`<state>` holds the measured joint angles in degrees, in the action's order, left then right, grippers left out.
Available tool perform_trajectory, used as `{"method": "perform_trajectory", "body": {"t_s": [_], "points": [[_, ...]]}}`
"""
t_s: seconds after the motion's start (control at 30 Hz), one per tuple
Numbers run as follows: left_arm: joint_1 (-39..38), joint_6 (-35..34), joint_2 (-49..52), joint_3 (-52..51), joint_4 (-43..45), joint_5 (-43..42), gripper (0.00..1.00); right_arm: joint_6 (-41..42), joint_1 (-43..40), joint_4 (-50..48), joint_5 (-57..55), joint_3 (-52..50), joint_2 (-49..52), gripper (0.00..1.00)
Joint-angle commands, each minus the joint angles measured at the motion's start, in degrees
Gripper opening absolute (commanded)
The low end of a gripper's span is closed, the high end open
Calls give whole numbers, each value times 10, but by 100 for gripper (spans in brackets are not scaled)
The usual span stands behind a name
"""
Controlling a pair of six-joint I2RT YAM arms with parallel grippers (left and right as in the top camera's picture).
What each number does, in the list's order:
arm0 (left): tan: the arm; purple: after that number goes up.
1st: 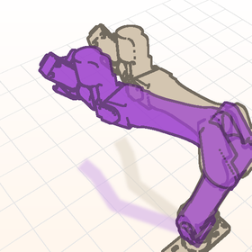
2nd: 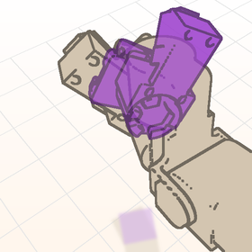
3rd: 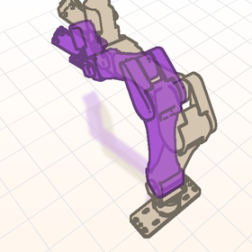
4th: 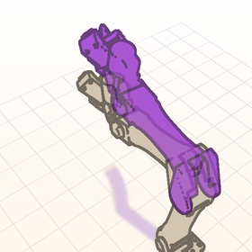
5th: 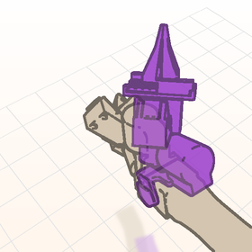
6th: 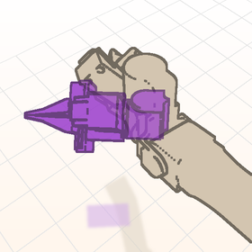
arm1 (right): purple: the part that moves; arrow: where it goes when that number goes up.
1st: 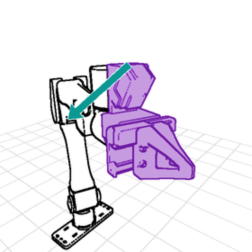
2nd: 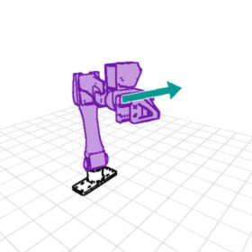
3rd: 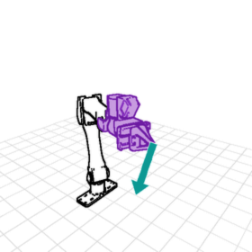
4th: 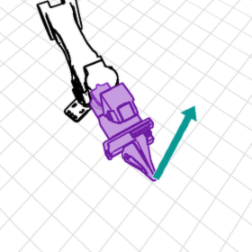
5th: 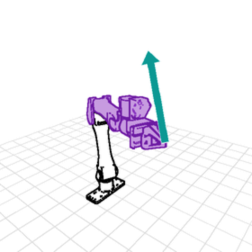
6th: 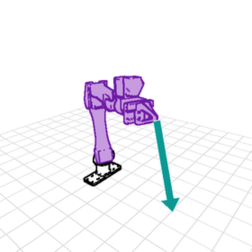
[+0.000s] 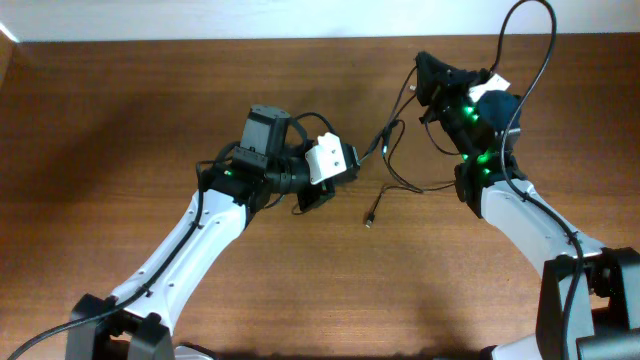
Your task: Untangle cables
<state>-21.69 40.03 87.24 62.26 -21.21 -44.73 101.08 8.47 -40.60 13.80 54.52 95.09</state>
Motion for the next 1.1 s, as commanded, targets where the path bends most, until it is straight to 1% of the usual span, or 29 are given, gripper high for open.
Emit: {"method": "perform_trajectory", "body": {"t_s": [0.0,0.07,0.13,0.2,0.33,0.43,0.5,0.53,0.6,0.67,0.73,0.97,1.07], "points": [[3,7,2,-4,-18,-111,0,-64,-19,-5,-119,9,-9,4],[3,7,2,-4,-18,-132,0,-69,-19,-5,-131,9,-9,4],[3,8,2,-4,-18,-134,0,-79,-19,-5,-131,9,-9,4],[3,8,2,-4,-7,-124,0,-79,-17,-6,-82,9,-9,4],[3,7,2,-4,24,-59,0,-79,-17,-17,40,9,-9,4],[3,8,2,-4,53,-49,0,-79,-17,-64,120,9,-9,4],[3,7,2,-4,67,-38,2,-79,-17,-108,156,9,-9,4],[3,7,2,-4,75,-18,1,-79,-17,-139,183,9,-9,4],[3,7,2,-4,84,16,0,-79,-17,-170,229,9,-9,4],[3,7,2,-4,92,26,0,-81,-17,-172,261,9,-9,4],[3,7,2,-4,101,26,0,-103,-16,-172,288,9,-9,4],[3,5,2,-4,110,26,0,-107,24,-174,290,9,-9,4],[3,5,2,-4,111,26,0,-94,32,-177,264,9,-9,4]]}}
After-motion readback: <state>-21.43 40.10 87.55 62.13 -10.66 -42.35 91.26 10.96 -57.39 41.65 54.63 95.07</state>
